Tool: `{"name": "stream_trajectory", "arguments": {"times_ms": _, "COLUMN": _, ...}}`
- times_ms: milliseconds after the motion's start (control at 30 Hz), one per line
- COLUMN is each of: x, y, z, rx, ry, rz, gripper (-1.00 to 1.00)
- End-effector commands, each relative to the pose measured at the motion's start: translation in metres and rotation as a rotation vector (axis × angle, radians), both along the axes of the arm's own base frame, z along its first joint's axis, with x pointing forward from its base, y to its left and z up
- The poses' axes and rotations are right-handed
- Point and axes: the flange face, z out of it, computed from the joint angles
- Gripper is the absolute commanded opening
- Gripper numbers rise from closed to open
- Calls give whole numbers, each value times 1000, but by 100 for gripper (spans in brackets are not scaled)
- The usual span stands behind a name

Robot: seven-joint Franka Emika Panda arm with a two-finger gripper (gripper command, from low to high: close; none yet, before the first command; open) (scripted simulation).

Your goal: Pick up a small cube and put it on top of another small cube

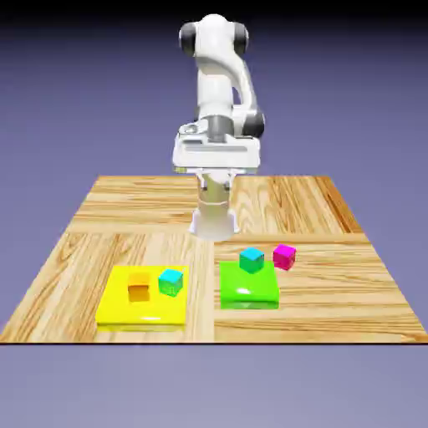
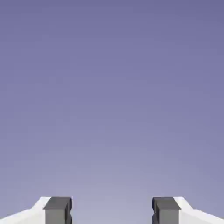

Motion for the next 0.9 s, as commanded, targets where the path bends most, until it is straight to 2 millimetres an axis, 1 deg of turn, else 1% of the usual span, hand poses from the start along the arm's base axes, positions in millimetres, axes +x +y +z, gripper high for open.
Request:
{"name": "stream_trajectory", "arguments": {"times_ms": 0, "x": -1, "y": 21, "z": -18, "rx": -18, "ry": 60, "rz": 56, "gripper": 0}}
{"name": "stream_trajectory", "arguments": {"times_ms": 100, "x": -15, "y": 81, "z": -71, "rx": -84, "ry": 235, "rz": 225, "gripper": 0}}
{"name": "stream_trajectory", "arguments": {"times_ms": 200, "x": -46, "y": 134, "z": -123, "rx": -166, "ry": 403, "rz": 394, "gripper": 0}}
{"name": "stream_trajectory", "arguments": {"times_ms": 300, "x": -89, "y": 176, "z": -172, "rx": -266, "ry": 566, "rz": 561, "gripper": 0}}
{"name": "stream_trajectory", "arguments": {"times_ms": 400, "x": -142, "y": 206, "z": -216, "rx": -382, "ry": 721, "rz": 725, "gripper": 0}}
{"name": "stream_trajectory", "arguments": {"times_ms": 433, "x": -162, "y": 213, "z": -230, "rx": -425, "ry": 772, "rz": 778, "gripper": 0}}
{"name": "stream_trajectory", "arguments": {"times_ms": 467, "x": -175, "y": 217, "z": -239, "rx": -455, "ry": 806, "rz": 814, "gripper": 0}}
{"name": "stream_trajectory", "arguments": {"times_ms": 500, "x": -175, "y": 217, "z": -239, "rx": -455, "ry": 806, "rz": 814, "gripper": 0}}
{"name": "stream_trajectory", "arguments": {"times_ms": 633, "x": -175, "y": 215, "z": -274, "rx": -455, "ry": 804, "rz": 813, "gripper": 0}}
{"name": "stream_trajectory", "arguments": {"times_ms": 767, "x": -180, "y": 210, "z": -308, "rx": -455, "ry": 806, "rz": 814, "gripper": 0}}
{"name": "stream_trajectory", "arguments": {"times_ms": 800, "x": -180, "y": 210, "z": -308, "rx": -455, "ry": 806, "rz": 814, "gripper": -100}}
{"name": "stream_trajectory", "arguments": {"times_ms": 833, "x": -180, "y": 210, "z": -308, "rx": -455, "ry": 806, "rz": 814, "gripper": -100}}
{"name": "stream_trajectory", "arguments": {"times_ms": 867, "x": -178, "y": 212, "z": -299, "rx": -455, "ry": 805, "rz": 814, "gripper": -100}}
